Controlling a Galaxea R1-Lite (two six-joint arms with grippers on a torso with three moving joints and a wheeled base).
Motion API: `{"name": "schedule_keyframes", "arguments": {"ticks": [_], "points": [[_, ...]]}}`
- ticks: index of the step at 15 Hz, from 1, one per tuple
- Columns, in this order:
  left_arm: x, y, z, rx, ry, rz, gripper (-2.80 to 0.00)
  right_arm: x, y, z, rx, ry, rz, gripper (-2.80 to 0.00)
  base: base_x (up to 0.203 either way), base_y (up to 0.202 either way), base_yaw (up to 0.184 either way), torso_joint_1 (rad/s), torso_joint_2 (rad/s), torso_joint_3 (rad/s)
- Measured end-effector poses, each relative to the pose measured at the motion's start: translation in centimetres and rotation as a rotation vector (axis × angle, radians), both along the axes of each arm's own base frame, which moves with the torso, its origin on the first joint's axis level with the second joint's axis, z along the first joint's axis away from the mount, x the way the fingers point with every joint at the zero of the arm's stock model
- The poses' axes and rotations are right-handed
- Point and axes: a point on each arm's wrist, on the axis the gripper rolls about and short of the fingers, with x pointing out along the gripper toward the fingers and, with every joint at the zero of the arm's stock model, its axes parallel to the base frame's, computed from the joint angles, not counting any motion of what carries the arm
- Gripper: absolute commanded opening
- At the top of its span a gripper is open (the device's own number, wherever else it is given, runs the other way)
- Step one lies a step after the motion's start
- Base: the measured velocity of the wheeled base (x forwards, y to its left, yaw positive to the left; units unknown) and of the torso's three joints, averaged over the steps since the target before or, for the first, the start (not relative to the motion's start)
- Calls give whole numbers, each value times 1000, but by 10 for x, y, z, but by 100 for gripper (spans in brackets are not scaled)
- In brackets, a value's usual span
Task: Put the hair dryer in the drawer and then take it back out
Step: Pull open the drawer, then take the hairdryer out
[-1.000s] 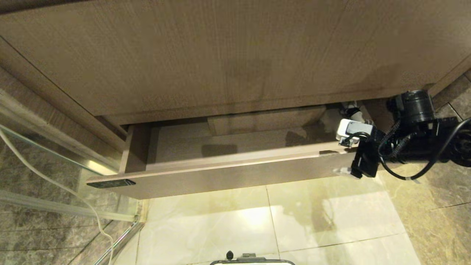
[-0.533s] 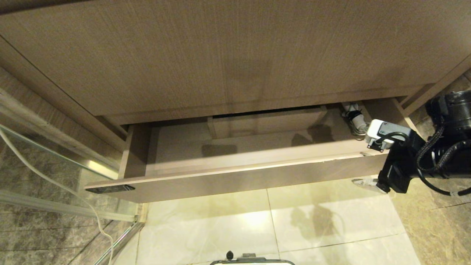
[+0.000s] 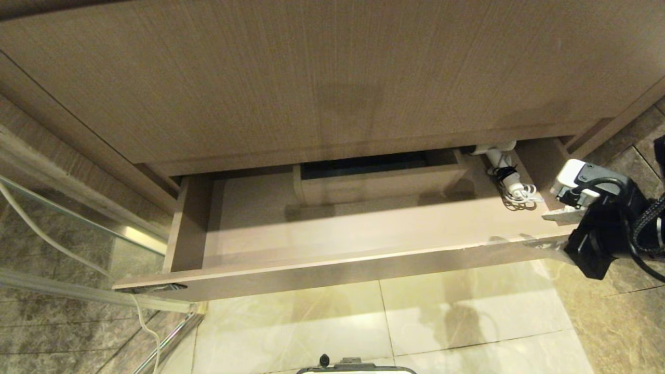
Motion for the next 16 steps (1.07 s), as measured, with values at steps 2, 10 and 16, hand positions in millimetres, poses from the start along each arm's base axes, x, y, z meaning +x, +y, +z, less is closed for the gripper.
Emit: {"name": "schedule_keyframes", "arguments": {"ticks": [2,10,16], "points": [[0,0,0,0,0,1,-280,-3,-5,5,4,-22,-21,-280,0,0,0,0,0,0],[0,0,0,0,0,1,-280,34,-54,25,124,-31,-328,-280,0,0,0,0,0,0],[0,0,0,0,0,0,-280,118,-81,3,239,15,-707,-280,0,0,0,0,0,0]]}}
